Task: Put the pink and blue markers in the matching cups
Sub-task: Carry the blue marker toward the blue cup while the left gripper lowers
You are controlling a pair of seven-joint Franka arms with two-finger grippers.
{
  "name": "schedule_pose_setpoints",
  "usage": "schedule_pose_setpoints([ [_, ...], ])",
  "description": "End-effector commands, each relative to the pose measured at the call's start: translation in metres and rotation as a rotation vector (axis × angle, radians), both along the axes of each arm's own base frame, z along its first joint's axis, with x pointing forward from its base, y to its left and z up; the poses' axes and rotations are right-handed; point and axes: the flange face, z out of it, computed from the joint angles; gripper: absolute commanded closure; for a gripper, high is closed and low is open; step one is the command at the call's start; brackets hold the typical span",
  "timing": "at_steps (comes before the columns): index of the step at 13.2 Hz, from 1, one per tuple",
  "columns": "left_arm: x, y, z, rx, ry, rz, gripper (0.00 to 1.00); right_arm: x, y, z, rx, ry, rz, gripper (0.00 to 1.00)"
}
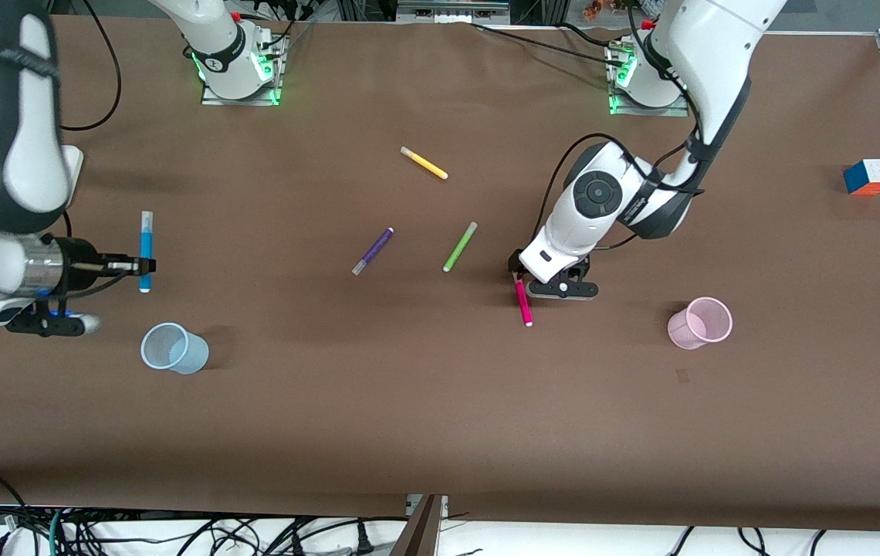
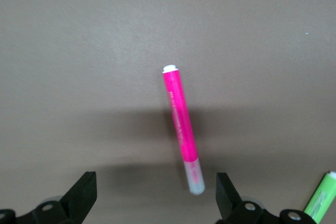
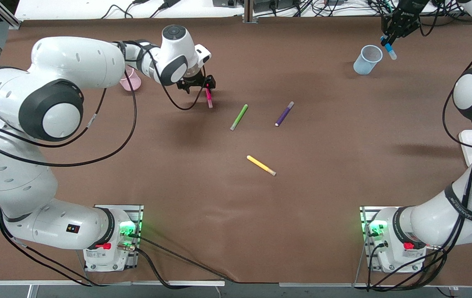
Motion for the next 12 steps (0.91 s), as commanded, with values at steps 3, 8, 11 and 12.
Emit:
schedule_pose_setpoints([
  [3, -0.015, -0.029, -0.025, 0.048, -0.023, -0.017, 0.0, 0.016, -0.052, -0.082, 0.153, 0.028, -0.127, 1.0],
  [8, -0.019, -0.036, -0.04, 0.061, -0.042, -0.057, 0.06, 0.042, -0.072, -0.11, 0.173, -0.085, -0.194, 1.0],
  [11, -0.021, -0.036, -0.042, 0.064, -0.037, -0.059, 0.36, 0.053, -0.082, -0.127, 0.204, -0.146, -0.267, 1.0],
  [12, -0.022, -0.036, -0.043, 0.066, -0.034, -0.06, 0.43, 0.053, -0.087, -0.134, 0.237, -0.146, -0.303, 1.0],
])
